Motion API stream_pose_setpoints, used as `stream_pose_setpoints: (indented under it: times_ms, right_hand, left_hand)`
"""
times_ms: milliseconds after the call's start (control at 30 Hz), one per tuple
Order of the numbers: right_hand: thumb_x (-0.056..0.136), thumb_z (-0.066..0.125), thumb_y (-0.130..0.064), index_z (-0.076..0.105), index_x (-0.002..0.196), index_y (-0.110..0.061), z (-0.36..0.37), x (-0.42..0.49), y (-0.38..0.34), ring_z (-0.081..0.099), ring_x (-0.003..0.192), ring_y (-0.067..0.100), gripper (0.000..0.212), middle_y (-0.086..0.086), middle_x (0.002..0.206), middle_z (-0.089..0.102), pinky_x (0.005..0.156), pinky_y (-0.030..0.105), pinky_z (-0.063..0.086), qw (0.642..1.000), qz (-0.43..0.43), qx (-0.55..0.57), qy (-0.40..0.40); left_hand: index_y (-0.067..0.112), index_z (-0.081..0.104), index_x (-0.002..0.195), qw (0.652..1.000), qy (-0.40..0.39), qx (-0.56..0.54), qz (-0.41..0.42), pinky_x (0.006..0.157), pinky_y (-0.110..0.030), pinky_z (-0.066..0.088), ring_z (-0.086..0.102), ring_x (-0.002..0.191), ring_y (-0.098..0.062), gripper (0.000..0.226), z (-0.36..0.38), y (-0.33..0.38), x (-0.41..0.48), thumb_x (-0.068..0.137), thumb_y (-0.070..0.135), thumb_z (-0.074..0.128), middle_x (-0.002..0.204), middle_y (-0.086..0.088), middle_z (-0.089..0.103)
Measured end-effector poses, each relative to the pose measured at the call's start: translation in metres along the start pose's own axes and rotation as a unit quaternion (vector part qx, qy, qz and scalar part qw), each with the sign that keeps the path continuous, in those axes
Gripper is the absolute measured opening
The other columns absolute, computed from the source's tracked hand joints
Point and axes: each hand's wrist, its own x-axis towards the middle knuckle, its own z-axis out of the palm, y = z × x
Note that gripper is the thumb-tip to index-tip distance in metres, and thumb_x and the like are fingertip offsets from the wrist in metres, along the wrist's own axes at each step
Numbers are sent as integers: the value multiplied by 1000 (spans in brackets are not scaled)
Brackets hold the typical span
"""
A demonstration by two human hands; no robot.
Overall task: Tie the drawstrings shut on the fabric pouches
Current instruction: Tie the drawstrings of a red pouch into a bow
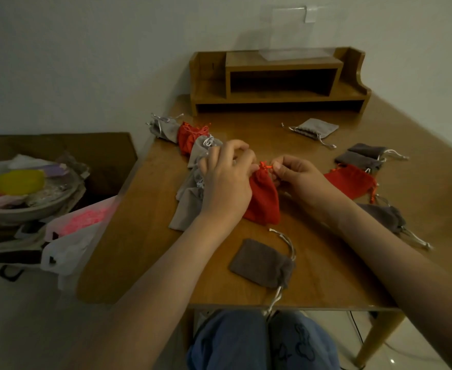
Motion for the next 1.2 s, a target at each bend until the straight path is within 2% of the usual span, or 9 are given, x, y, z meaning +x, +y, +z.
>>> stream_pose_setpoints:
  times_ms: [133, 233, 300, 500, 700, 800, 900, 1067, 1200]
  right_hand:
    - [100, 42, -9, 52, 81, -13, -1, 2, 4, 44, 65, 13, 22, 4, 72, 48, 66, 26, 37, 998, -5, -39, 45]
    - [99, 44, -10, 53, 81, -15, -3, 2, 6, 44, 66, 13, 22, 3, 71, 48, 66, 27, 36, 997, -7, -44, 56]
    - [99, 45, -10, 53, 79, -15, -3, 2, 5, 45, 65, 12, 22, 2, 70, 49, 65, 26, 36, 997, -11, -44, 59]
    - [94, 57, -17, 62, 88, -14, -6, 1, 2, 52, 67, 8, 9, -1, 76, 59, 67, 22, 44, 976, -41, -202, 64]
    - [94, 53, -20, 56, 109, -8, -16, 0, 4, 51, 98, 22, 19, 5, 101, 53, 76, 24, 34, 833, -120, -501, 202]
    - [88, 52, -27, 47, 118, -4, -23, -5, 4, 45, 113, 32, 38, 16, 119, 49, 89, 38, 38, 752, -45, -598, 273]
    - [89, 50, -34, 43, 124, -3, -26, -7, 3, 43, 118, 37, 47, 20, 126, 47, 94, 42, 39, 721, 65, -646, 242]
    - [91, 49, -18, 50, 116, -5, -28, -5, 0, 48, 112, 32, 28, 16, 120, 51, 90, 38, 45, 751, 60, -630, 190]
    - [91, 51, -11, 55, 104, -14, -23, -5, -3, 51, 99, 18, 13, 2, 105, 53, 80, 26, 42, 816, -45, -571, 79]
  left_hand:
    - [1, 57, 86, 986, -88, -130, -53, 81, -4, 34, 54, 95, -16, 14, -2, 5, 2, 87, -11, 53, 109, -17, 61]
    - [12, 45, 83, 969, -145, -174, -100, 65, -22, 42, 57, 76, -14, 18, -2, 5, 3, 94, -2, 47, 83, -8, 62]
    - [17, 42, 81, 963, -159, -183, -120, 56, -19, 34, 47, 60, -3, 20, -2, 2, 4, 96, 4, 48, 65, 5, 49]
    - [15, 42, 90, 958, -192, -152, -149, 52, -17, 31, 43, 61, -3, 11, -8, 0, 5, 100, 13, 44, 68, 6, 45]
    - [4, 48, 100, 982, -172, -38, -71, 61, -22, 29, 52, 79, -17, 8, -2, -8, 0, 101, 10, 42, 87, -7, 56]
    - [3, 51, 95, 985, -165, 1, -47, 64, -30, 30, 55, 80, -27, 13, 4, -15, -1, 99, 15, 46, 85, -12, 58]
    - [5, 55, 95, 989, -140, 20, -44, 70, -27, 32, 55, 88, -25, 17, 5, -17, 0, 95, 23, 55, 92, -10, 60]
    - [6, 54, 106, 991, -108, -12, -82, 73, -23, 32, 57, 96, -23, 25, -1, -8, 1, 96, 29, 52, 101, -9, 63]
    - [9, 55, 95, 995, -82, -37, -42, 58, -24, 34, 57, 70, -17, 15, -4, -5, 0, 98, 22, 48, 78, -1, 59]
